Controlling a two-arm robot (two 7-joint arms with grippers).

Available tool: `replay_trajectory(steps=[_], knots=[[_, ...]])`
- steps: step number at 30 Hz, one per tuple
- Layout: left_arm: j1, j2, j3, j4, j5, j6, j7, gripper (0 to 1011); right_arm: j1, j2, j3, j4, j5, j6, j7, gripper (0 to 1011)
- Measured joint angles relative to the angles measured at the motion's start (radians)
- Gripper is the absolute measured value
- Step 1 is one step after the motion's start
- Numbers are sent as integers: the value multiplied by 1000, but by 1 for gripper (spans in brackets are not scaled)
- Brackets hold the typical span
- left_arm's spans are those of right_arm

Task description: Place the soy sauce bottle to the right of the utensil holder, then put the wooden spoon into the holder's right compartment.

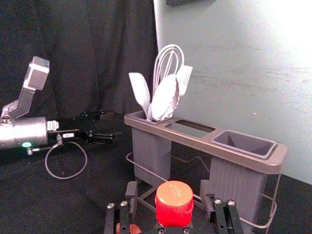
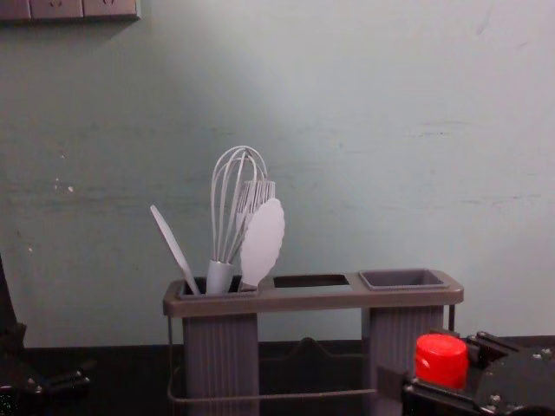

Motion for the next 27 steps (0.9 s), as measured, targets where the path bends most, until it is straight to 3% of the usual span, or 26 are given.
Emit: replay_trajectory(steps=[2,14,21,27], knots=[[0,0,0,0,0,0,0,1011,-9,0,8,-8,-4,1,0,814],[0,0,0,0,0,0,0,1011,-44,-8,47,-30,-10,5,11,403],[0,0,0,0,0,0,0,1011,-53,-21,63,-37,-13,12,23,393],[0,0,0,0,0,0,0,1011,-78,-17,103,-77,-11,14,29,392]])
